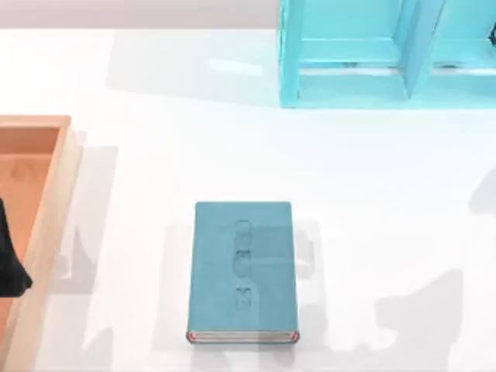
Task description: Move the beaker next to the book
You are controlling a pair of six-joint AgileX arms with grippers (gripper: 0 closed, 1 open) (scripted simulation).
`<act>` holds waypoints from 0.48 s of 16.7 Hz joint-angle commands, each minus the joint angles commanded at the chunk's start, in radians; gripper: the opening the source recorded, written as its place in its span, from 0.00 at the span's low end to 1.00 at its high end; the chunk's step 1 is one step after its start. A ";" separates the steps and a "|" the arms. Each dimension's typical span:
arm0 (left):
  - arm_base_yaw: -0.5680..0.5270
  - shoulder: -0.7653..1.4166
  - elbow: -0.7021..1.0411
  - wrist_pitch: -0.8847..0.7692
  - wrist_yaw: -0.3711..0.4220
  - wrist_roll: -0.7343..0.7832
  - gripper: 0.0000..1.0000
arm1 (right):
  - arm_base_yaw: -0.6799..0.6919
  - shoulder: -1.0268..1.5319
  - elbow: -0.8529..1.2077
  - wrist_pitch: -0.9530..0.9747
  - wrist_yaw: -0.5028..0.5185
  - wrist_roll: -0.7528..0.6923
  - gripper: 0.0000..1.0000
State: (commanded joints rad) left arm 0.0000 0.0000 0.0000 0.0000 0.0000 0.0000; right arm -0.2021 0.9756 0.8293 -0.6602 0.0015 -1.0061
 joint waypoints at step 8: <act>0.000 0.000 0.000 0.000 0.000 0.000 1.00 | -0.133 0.655 0.549 -0.438 0.000 -0.669 1.00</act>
State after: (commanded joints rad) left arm 0.0000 0.0000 0.0000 0.0000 0.0000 0.0000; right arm -0.3346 1.6303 1.3785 -1.0979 0.0018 -1.6750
